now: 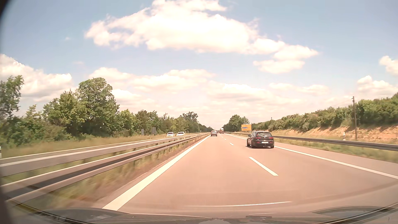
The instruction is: Follow the waypoints while adhering to traffic rules and regulations
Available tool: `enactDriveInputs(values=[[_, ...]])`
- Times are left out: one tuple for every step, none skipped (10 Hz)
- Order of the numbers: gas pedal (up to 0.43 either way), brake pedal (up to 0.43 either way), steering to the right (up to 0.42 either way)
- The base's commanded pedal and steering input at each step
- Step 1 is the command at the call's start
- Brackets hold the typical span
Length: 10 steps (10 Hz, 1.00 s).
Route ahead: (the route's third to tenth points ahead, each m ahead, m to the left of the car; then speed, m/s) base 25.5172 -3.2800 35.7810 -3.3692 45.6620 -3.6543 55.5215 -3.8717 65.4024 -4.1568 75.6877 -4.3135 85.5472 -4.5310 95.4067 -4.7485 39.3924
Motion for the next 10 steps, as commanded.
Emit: enactDriveInputs(values=[[0.512,0.012,0.001],[0.512,0.012,0.0],[0.512,0.012,0.001],[0.512,0.012,0.001],[0.512,0.012,0.001],[0.512,0.012,0.0],[0.512,0.012,0.0],[0.512,0.012,-0.001],[0.512,0.012,-0.001],[0.512,0.012,-0.001]])
